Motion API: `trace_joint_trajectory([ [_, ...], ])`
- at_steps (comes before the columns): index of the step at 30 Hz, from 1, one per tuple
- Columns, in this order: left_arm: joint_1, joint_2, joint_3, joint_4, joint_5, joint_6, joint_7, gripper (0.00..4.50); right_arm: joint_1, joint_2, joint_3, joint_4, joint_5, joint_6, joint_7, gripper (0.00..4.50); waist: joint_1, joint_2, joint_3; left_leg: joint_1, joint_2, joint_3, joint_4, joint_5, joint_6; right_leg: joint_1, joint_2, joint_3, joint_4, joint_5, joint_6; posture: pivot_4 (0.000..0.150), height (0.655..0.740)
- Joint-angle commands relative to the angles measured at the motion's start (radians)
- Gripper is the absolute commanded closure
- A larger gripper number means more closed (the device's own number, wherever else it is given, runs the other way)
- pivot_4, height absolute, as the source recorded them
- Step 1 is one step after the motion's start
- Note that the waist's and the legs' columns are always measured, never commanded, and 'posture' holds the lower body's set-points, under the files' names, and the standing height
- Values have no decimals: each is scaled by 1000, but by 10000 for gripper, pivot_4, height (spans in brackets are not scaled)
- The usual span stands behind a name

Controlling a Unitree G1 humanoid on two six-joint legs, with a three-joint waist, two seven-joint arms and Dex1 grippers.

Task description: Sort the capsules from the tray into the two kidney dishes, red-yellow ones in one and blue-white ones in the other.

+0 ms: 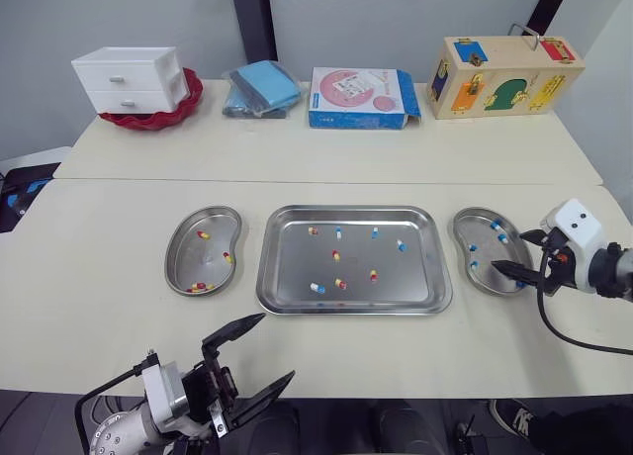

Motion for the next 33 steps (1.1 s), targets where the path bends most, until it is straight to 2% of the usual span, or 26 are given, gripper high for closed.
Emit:
trace_joint_trajectory([
  [1,1,33,54,-20,4,48,69,0,41,-36,-78,-12,33,-76,72,597,2,0,0,0,0,0,0,0,0,0,0,0,0,0,0,1500,7400],
  [5,23,124,147,-105,-23,251,222,0,159,-31,-185,-20,126,-194,250,597,7,0,0,0,0,-2,1,0,0,1,0,-1,0,0,0,1500,7400],
  [9,4,251,292,-116,-71,422,294,0,259,-12,-282,-12,179,-298,362,597,13,0,0,3,0,-2,1,0,0,5,0,-2,0,0,0,1500,7400],
  [13,42,415,460,-71,-111,602,257,0,352,-25,-314,24,165,-384,449,597,13,-1,1,8,0,-3,1,0,0,10,0,-2,0,0,0,1500,7400],
  [17,3,565,565,125,-42,687,212,0,430,-29,-301,93,114,-478,499,597,10,-1,1,14,1,-1,-2,0,0,14,1,-2,-2,-1,0,1500,7400],
  [23,-52,662,587,317,73,669,140,0,437,-12,-268,220,84,-584,521,597,-2,-2,1,15,1,1,-4,0,0,14,0,0,-5,-1,0,1500,7400],
  [33,-90,662,572,300,129,718,93,0,427,28,-247,233,104,-627,499,597,-4,-2,1,15,1,2,-5,0,0,13,0,0,-5,-1,0,1500,7400],
])
